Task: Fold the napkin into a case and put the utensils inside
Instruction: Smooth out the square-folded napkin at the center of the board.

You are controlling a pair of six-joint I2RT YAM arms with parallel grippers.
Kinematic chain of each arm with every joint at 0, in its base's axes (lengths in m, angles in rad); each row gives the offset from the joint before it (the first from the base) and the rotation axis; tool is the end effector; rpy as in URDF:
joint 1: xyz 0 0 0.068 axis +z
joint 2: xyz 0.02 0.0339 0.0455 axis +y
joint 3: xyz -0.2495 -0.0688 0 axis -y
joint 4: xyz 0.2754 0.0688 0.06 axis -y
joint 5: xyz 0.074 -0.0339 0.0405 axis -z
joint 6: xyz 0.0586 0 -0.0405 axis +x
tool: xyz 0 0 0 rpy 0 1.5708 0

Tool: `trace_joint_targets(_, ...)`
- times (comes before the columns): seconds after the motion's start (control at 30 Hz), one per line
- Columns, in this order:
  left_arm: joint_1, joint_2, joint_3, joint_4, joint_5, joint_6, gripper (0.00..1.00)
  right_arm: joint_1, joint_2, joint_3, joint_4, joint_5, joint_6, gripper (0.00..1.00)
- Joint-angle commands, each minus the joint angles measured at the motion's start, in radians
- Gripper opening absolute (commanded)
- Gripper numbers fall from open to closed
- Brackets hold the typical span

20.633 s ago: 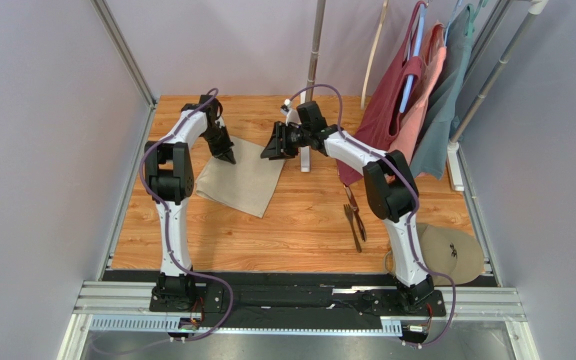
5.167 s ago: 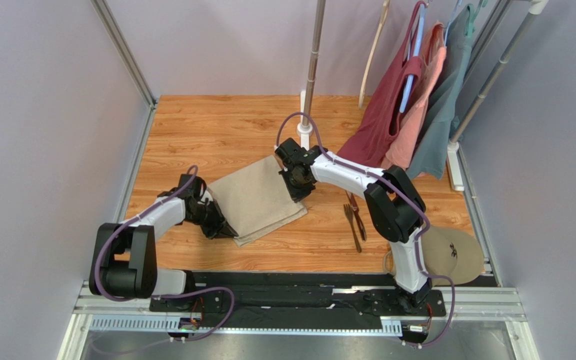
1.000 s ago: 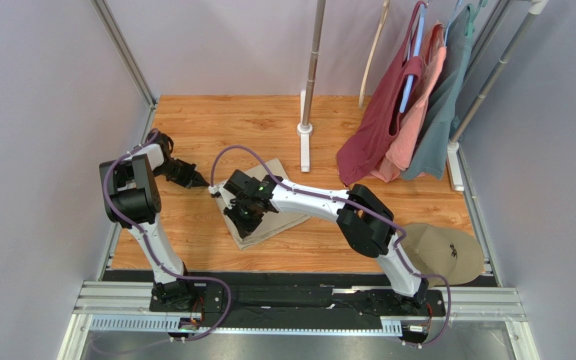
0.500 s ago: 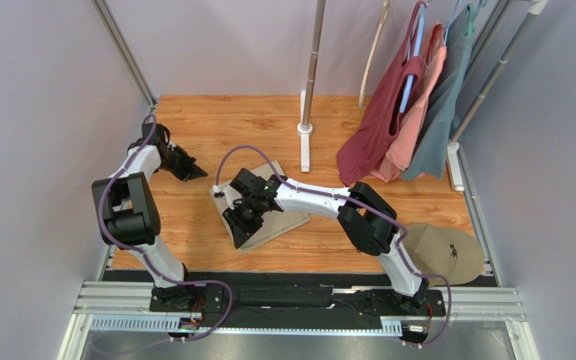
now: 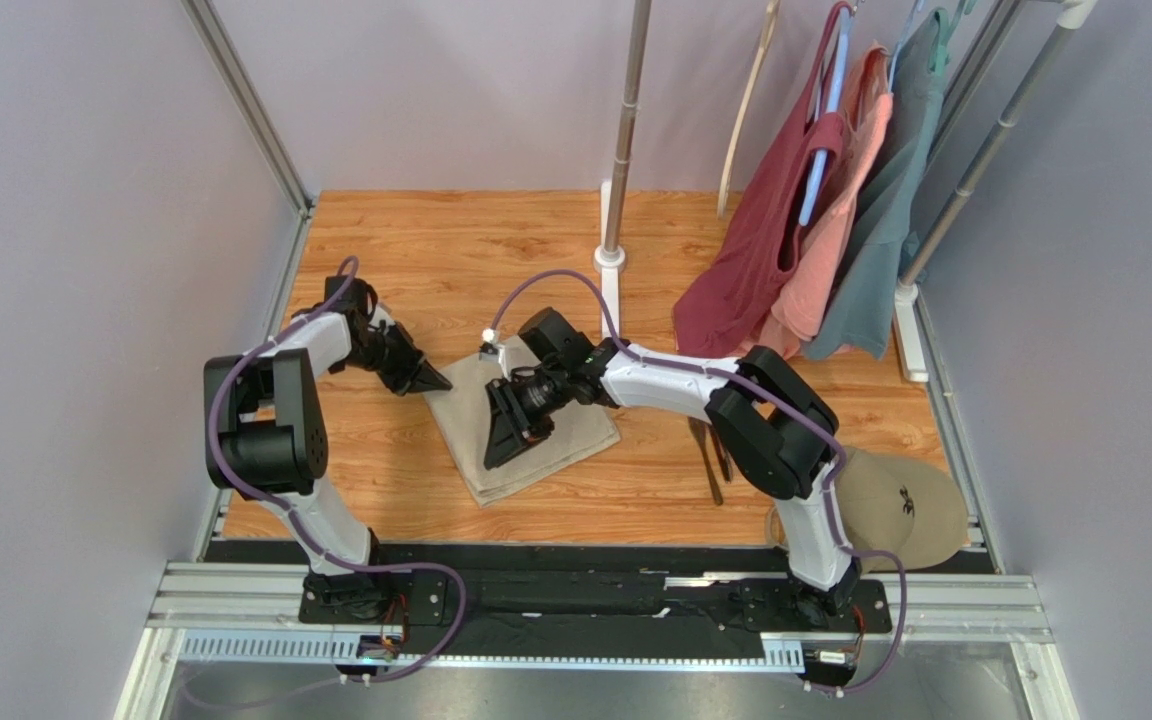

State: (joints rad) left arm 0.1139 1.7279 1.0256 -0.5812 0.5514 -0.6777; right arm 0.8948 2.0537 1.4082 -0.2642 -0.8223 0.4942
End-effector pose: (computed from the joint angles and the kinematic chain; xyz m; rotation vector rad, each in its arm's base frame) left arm 0.3444 0.0085 0.1090 -1.0042 2.7096 -0.9008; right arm 0.2555 0.3872 0.1268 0.9334 -2.5666 -1.4980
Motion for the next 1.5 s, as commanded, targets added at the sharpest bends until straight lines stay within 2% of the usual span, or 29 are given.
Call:
trace_joint_targets(0.0,0.007,-0.016,0.014,-0.003,-0.044,0.035,0.00,0.015,0.000,0.026,0.189,-0.041,0.127,0.27)
trace_joint_targets(0.1,0.007,-0.019,0.019,0.006,-0.059,0.030,0.00,0.024,0.095,0.078,0.255,-0.049,0.205,0.20)
trace_joint_targets(0.27,0.007,0.012,0.053,-0.008,-0.059,0.035,0.00,0.058,0.135,0.090,0.298,-0.029,0.201,0.18)
trace_joint_targets(0.57,0.015,0.137,0.099,-0.011,-0.091,0.015,0.00,0.062,0.114,-0.101,0.338,-0.006,0.181,0.15)
trace_joint_targets(0.77,0.018,0.173,0.157,-0.020,-0.077,0.024,0.00,0.061,0.178,-0.083,0.349,0.000,0.207,0.13)
trace_joint_targets(1.0,0.013,0.024,0.137,-0.077,-0.142,0.099,0.00,0.061,0.011,-0.094,0.295,0.002,0.190,0.13)
trace_joint_targets(1.1,0.013,-0.042,0.113,-0.080,-0.151,0.118,0.00,0.059,-0.030,-0.051,0.270,0.006,0.181,0.16)
trace_joint_targets(1.3,0.015,0.004,0.123,-0.063,-0.078,0.099,0.00,0.059,0.114,0.122,0.263,-0.006,0.201,0.19)
trace_joint_targets(1.47,0.015,0.102,0.148,-0.049,-0.077,0.096,0.00,0.061,0.171,0.066,0.293,0.009,0.216,0.19)
